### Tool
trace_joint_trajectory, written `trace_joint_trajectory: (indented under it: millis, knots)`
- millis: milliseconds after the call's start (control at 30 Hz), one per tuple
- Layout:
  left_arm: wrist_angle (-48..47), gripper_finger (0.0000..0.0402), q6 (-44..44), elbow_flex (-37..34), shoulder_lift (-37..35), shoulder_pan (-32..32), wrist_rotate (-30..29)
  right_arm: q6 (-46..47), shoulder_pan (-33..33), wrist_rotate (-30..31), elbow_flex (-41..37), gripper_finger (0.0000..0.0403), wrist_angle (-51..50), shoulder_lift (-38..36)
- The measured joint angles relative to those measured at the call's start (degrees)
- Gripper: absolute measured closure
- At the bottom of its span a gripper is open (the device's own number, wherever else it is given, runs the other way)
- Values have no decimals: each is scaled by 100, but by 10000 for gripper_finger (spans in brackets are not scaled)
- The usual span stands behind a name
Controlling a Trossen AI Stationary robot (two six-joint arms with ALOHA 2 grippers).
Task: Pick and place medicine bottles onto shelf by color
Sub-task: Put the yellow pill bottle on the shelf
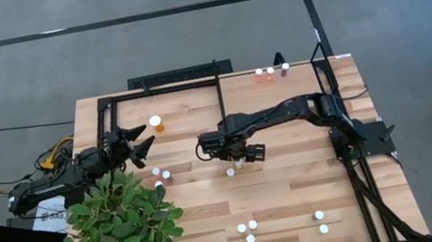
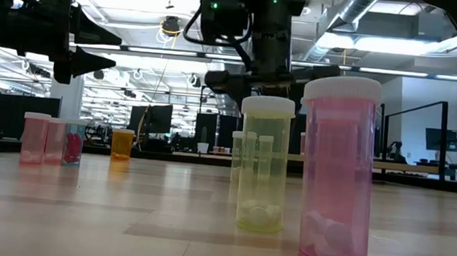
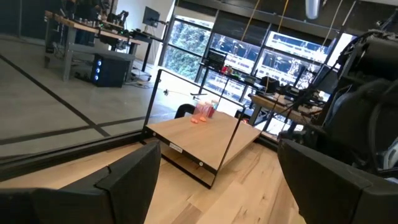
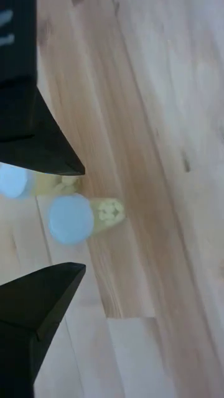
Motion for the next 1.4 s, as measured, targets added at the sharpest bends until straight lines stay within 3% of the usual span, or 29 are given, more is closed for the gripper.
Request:
trace_joint_trajectory:
  millis: [267,667,1100,1400]
  knots:
    - [0,90,0,2,1,-1,-2,-8,2,-219,-315,138,549,2]
    - [-1,90,0,1,1,0,0,-157,-59,-29,-494,143,808,2]
    - [-1,90,0,0,0,1,-1,-174,-90,33,-492,272,765,2]
    - [1,90,0,0,-1,1,0,-338,-197,6,-492,265,566,-185]
